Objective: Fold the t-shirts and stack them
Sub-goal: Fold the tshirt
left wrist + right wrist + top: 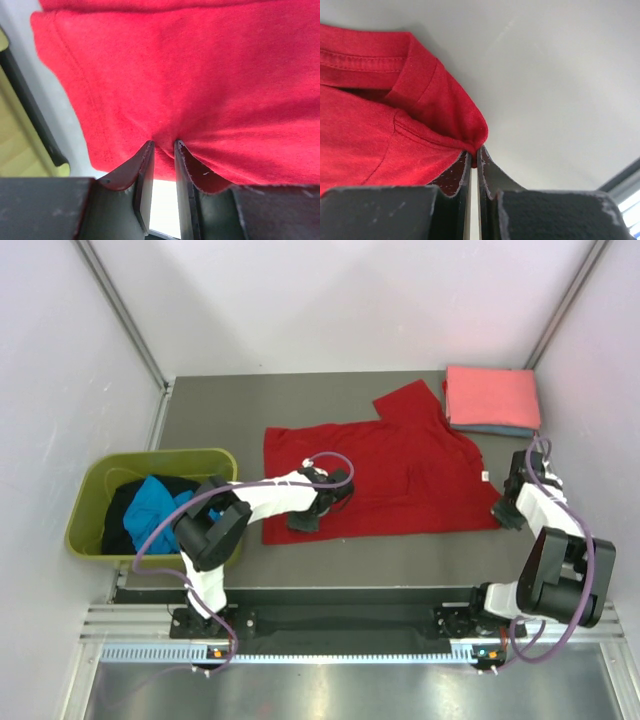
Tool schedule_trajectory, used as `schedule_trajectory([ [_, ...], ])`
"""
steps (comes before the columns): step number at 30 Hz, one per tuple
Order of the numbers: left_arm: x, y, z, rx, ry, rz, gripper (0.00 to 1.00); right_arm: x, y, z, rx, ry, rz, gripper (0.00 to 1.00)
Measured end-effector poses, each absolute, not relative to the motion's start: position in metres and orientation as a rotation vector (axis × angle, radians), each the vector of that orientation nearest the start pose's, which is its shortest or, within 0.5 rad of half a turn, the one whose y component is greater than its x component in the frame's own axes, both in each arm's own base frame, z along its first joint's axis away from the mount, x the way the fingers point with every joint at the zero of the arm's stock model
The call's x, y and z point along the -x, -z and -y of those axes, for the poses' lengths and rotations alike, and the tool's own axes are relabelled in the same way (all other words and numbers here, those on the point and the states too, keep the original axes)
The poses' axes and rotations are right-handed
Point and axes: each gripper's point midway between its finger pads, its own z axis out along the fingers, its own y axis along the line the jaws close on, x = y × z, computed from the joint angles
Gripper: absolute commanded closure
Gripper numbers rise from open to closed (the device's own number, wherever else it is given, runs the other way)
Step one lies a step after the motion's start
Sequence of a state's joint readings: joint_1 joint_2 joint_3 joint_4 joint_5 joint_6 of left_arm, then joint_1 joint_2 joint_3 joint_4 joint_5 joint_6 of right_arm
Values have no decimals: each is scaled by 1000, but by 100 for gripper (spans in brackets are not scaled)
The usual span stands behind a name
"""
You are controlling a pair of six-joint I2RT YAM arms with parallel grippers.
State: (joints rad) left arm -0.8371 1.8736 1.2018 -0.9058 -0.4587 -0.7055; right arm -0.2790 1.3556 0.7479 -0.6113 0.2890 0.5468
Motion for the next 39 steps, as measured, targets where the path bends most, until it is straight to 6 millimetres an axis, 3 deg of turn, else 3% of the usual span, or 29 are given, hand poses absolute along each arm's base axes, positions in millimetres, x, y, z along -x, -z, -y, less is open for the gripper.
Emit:
schedule_trajectory([
  [8, -217, -19, 175, -197, -532, -2775, 69, -215, -34, 97, -1233, 336, -2485, 96],
  [11, -205, -27, 169, -233, -588, -2809, 64, -208, -32, 97, -1269, 340, -2500, 75],
  [14, -206, -46, 173, -266, -603, -2824, 61, -207, -41, 99, -1278, 355, -2507, 69],
  [16, -218, -64, 192, -281, -515, -2814, 60, -215, -51, 103, -1274, 351, -2483, 64],
  [20, -249, -104, 252, -324, -164, -2769, 59, -241, -81, 109, -1205, 304, -2425, 62],
  [23, -269, -134, 300, -371, 115, -2710, 59, -271, -99, 97, -1027, 171, -2430, 63],
  [26, -294, -150, 350, -411, 339, -2620, 60, -309, -115, 75, -797, 40, -2432, 63],
  [29, -315, -144, 389, -440, 469, -2565, 60, -346, -121, 55, -613, -59, -2448, 63],
  [33, -335, -107, 424, -476, 548, -2559, 60, -395, -113, 36, -388, -135, -2484, 64],
  [37, -339, -64, 441, -507, 584, -2590, 62, -415, -98, 23, -236, -193, -2522, 68],
  [39, -341, -52, 448, -518, 606, -2592, 62, -422, -91, 21, -174, -208, -2537, 69],
])
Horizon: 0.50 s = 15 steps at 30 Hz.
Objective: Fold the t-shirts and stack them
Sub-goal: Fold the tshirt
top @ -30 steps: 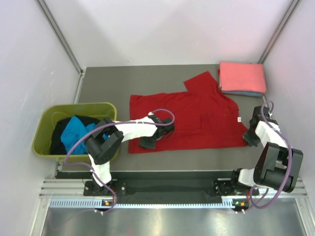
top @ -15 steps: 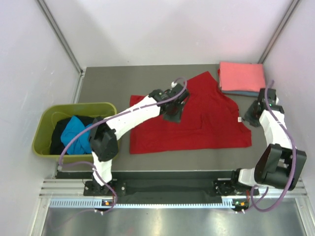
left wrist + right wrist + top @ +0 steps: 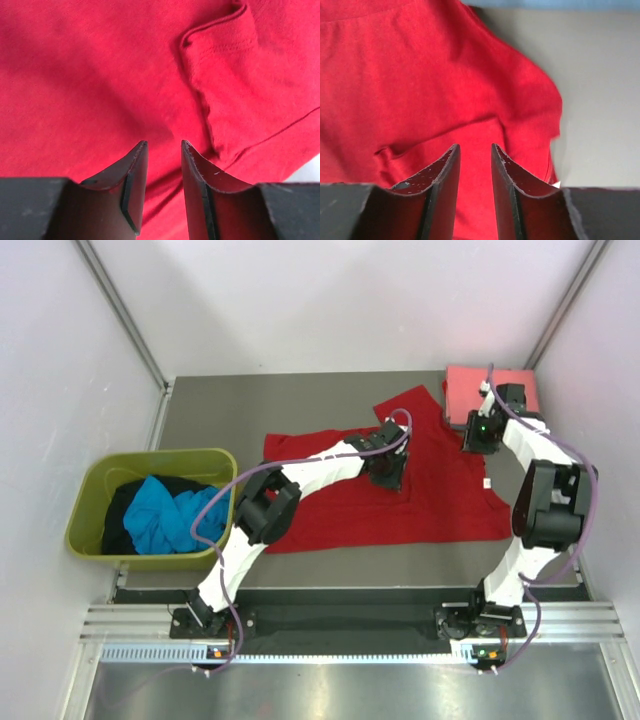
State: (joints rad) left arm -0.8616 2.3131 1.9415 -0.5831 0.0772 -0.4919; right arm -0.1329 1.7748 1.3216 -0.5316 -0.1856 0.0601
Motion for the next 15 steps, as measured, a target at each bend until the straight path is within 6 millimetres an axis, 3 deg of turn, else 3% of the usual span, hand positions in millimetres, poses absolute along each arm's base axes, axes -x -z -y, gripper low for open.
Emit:
schedule_trajectory([
  [5, -350, -43, 462, -521, 659, -2554, 62, -436, -72, 21, -75, -225, -2572, 69],
  [10, -359, -43, 472, -514, 686, -2514, 62, -432, -53, 22, -26, -221, -2624, 66],
  [15, -364, -44, 476, -504, 702, -2495, 60, -432, -48, 25, -5, -198, -2638, 66],
])
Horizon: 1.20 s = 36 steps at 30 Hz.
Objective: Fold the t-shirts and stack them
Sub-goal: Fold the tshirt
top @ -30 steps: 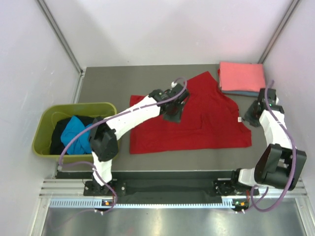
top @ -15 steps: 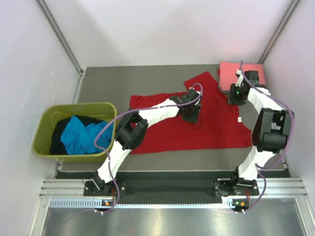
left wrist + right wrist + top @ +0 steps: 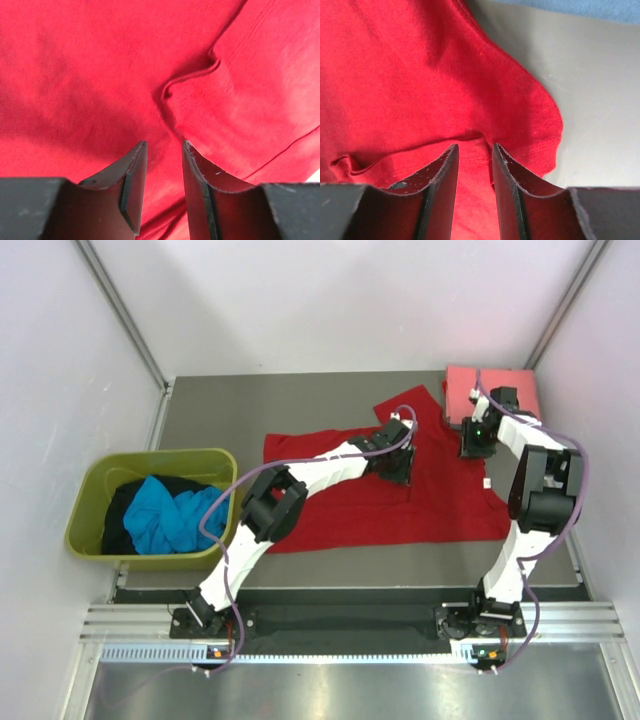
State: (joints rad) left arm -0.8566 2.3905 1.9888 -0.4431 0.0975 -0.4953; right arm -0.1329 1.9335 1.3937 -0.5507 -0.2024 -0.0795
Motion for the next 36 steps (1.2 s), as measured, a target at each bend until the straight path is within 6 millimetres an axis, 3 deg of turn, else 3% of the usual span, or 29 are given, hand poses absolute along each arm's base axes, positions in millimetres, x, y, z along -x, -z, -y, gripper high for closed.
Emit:
schedule_trajectory([
  [11, -377, -39, 493, -459, 791, -2471, 60, -432, -38, 27, 15, -190, -2656, 69],
  [14, -380, -40, 496, -444, 808, -2467, 69, -430, -27, 26, 20, -199, -2681, 78],
  [15, -380, -40, 495, -443, 808, -2467, 82, -431, -27, 27, 19, -198, -2681, 81],
  [18, -380, -40, 496, -435, 814, -2469, 100, -433, -28, 27, 29, -200, -2674, 97],
  [36, -387, -44, 493, -385, 788, -2451, 100, -452, -45, 9, 90, -143, -2616, 100],
])
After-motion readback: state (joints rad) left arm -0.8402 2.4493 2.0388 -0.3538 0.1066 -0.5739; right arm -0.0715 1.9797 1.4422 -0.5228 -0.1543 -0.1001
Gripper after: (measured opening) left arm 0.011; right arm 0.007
